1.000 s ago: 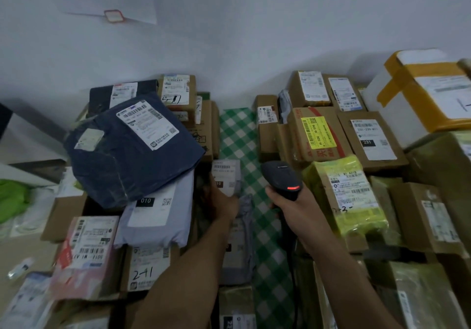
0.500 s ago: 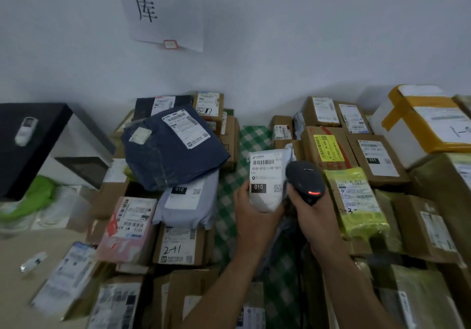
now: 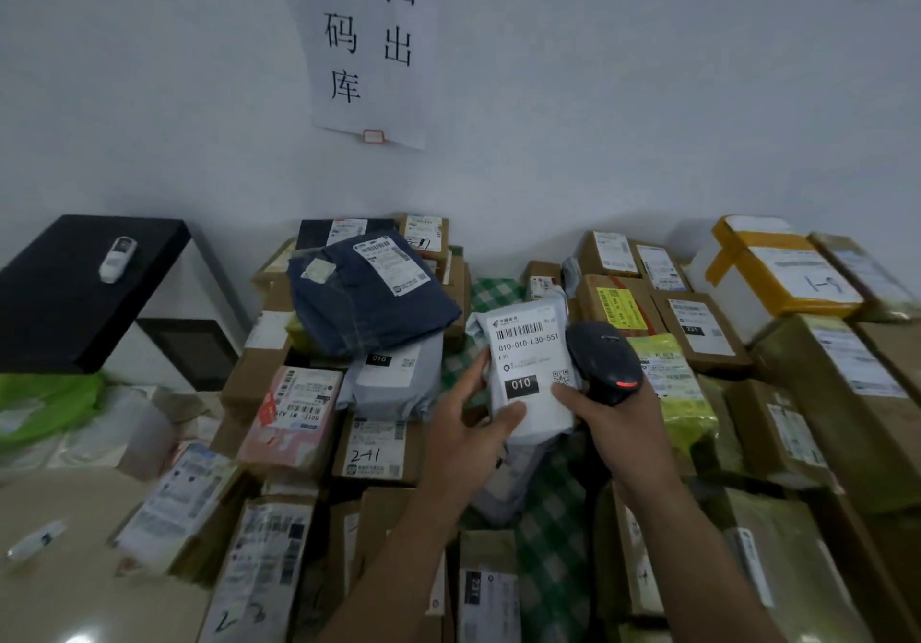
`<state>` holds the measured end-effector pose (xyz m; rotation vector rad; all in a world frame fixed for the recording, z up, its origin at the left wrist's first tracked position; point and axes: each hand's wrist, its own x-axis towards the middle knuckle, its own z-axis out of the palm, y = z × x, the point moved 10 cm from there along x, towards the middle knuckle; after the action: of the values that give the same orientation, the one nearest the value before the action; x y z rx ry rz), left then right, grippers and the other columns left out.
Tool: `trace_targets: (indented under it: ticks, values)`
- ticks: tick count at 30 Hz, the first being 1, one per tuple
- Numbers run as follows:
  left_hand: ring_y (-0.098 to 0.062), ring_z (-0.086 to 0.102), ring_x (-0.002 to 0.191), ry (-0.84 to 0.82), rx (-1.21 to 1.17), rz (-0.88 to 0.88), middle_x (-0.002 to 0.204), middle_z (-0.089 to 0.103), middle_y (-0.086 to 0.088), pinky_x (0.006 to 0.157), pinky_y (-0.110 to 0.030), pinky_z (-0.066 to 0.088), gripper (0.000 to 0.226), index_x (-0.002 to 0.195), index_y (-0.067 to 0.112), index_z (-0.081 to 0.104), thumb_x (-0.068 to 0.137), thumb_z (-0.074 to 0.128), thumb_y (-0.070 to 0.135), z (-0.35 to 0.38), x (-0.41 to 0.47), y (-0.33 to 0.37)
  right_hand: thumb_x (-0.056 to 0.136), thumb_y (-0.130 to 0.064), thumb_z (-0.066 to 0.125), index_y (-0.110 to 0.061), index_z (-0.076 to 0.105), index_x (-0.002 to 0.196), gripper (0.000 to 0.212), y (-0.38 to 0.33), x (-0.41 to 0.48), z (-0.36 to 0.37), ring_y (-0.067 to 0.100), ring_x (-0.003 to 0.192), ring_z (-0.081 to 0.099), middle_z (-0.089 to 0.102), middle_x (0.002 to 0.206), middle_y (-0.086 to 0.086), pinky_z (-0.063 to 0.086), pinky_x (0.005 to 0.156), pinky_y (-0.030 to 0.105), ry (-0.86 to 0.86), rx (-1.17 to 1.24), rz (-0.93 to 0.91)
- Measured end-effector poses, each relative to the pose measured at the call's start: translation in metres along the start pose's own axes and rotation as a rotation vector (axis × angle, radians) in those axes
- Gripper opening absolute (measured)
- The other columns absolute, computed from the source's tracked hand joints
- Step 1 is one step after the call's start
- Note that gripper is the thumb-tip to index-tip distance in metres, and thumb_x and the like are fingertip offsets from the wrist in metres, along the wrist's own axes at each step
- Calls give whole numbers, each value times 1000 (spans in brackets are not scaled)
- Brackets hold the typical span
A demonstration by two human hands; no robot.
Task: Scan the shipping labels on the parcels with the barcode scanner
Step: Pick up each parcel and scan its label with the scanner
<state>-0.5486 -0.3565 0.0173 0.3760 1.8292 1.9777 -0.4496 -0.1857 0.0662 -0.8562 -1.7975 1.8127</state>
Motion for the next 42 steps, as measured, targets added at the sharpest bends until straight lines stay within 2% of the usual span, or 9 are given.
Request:
trace_targets:
  ticks: [3, 8, 13, 17, 20, 22, 27, 35, 42]
  values:
    - [0, 66, 115, 49, 27, 20, 131, 67, 19, 89, -18, 56, 73, 148, 44, 49, 91, 76, 7, -8, -6, 1, 85, -19, 85, -38, 65, 107, 35, -17, -17, -4, -6, 88, 70, 73, 102, -18, 52, 68, 15, 47, -83, -31]
    - [-6, 62, 122, 112, 116, 43, 140, 58, 13, 97, -30, 58, 71, 145, 53, 44, 94, 74, 14, -14, 6, -1, 90, -24, 80, -44, 61, 99, 29, -32, -36, 5, -20, 79, 63, 67, 94, -26, 45, 58, 6, -75, -208, -36]
    - [-12, 61, 126, 113, 191, 72, 142, 58, 7, 102, -40, 57, 73, 153, 37, 46, 92, 73, 9, -5, 26, -7, 94, -25, 78, -27, 71, 105, 13, -29, -49, 11, 2, 66, 69, 77, 83, -8, 47, 56, 10, -174, -266, 32]
    - [-11, 58, 128, 100, 235, 70, 142, 58, 2, 102, -28, 55, 75, 155, 28, 45, 91, 73, 0, 2, 37, -15, 96, -26, 75, -12, 71, 107, 19, -24, -54, 11, 4, 56, 65, 74, 69, -4, 48, 53, 14, -209, -278, 101]
    - [-10, 55, 125, 91, 227, 57, 143, 55, 1, 82, -3, 50, 74, 156, 23, 44, 92, 70, -5, 4, 39, -16, 96, -28, 75, -13, 71, 110, 21, -22, -55, 8, 3, 60, 68, 75, 73, -2, 50, 55, 13, -213, -297, 138]
    - [-10, 53, 125, 91, 208, 43, 144, 53, 1, 75, 1, 46, 74, 156, 21, 44, 93, 68, -7, 4, 39, -16, 95, -30, 75, -16, 71, 110, 21, -20, -55, 7, 5, 64, 69, 76, 77, 0, 51, 58, 15, -215, -301, 149]
    - [-8, 54, 122, 106, 216, 58, 144, 52, -1, 73, 3, 44, 73, 156, 21, 44, 93, 68, -6, 4, 42, -17, 95, -34, 75, -21, 70, 113, 23, -18, -52, 8, 9, 70, 73, 78, 82, 0, 54, 62, 19, -224, -318, 169]
    - [14, 52, 101, 98, 138, 27, 142, 50, 5, 72, 1, 45, 71, 156, 20, 45, 94, 65, -9, 5, 47, -22, 96, -32, 75, -20, 70, 114, 22, -15, -46, 11, 12, 73, 73, 78, 85, 4, 54, 63, 20, -245, -268, 192]
    - [-3, 55, 119, 122, 171, 45, 143, 53, 1, 77, -1, 48, 71, 155, 17, 46, 93, 66, -10, 4, 62, -33, 95, -29, 74, -25, 68, 117, 23, -8, -31, 13, 15, 76, 77, 81, 93, 4, 54, 61, 20, -251, -188, 237]
